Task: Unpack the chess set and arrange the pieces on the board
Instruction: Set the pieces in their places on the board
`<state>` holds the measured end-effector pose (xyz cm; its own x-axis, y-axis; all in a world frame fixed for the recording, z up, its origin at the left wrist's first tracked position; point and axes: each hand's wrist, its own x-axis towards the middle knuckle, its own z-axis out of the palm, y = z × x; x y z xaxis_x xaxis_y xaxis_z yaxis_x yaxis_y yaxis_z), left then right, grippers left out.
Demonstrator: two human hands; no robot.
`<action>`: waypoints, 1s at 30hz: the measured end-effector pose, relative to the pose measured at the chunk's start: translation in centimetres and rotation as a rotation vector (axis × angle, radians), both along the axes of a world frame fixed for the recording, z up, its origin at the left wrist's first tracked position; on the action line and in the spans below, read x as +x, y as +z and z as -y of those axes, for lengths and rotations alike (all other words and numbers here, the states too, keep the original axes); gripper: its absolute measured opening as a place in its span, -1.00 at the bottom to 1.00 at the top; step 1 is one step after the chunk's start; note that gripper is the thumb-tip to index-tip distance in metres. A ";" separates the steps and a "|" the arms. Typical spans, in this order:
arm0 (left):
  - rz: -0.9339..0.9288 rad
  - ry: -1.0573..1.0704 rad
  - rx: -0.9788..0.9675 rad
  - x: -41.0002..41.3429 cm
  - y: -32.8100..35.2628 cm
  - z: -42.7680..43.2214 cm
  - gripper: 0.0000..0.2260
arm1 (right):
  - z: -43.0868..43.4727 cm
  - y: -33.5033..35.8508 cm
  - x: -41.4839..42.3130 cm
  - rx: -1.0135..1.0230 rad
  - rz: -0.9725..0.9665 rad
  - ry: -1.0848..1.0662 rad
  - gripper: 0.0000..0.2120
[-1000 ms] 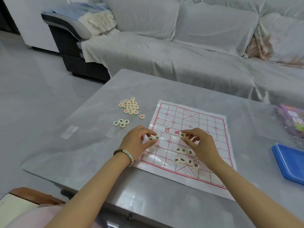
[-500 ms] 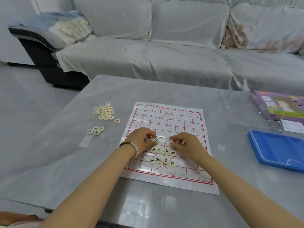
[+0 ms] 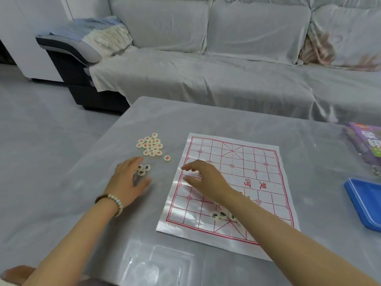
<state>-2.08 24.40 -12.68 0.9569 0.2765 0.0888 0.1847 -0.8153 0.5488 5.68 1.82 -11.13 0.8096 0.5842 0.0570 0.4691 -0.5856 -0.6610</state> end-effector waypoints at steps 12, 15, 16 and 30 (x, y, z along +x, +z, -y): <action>0.043 -0.106 -0.210 0.6 -2.4 -3.1 -0.23 | -10.6 -2.0 0.7 -0.005 -0.066 0.101 -0.46; 0.038 -0.130 -0.223 0.7 -2.5 -3.2 -0.25 | -10.9 -2.4 0.7 0.069 -0.070 0.092 -0.49; 0.050 -0.130 -0.226 0.7 -2.6 -3.2 -0.26 | -10.8 -2.6 0.7 0.070 -0.058 0.100 -0.50; 0.104 -0.100 -0.044 -1.6 -2.5 -5.7 -0.72 | -11.7 -3.0 -0.4 0.034 0.056 0.159 -0.81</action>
<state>-3.66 30.08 -15.13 0.9661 0.1858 0.1791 0.0435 -0.8013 0.5967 5.25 13.52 -14.13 0.7020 0.7017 0.1216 0.5910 -0.4788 -0.6492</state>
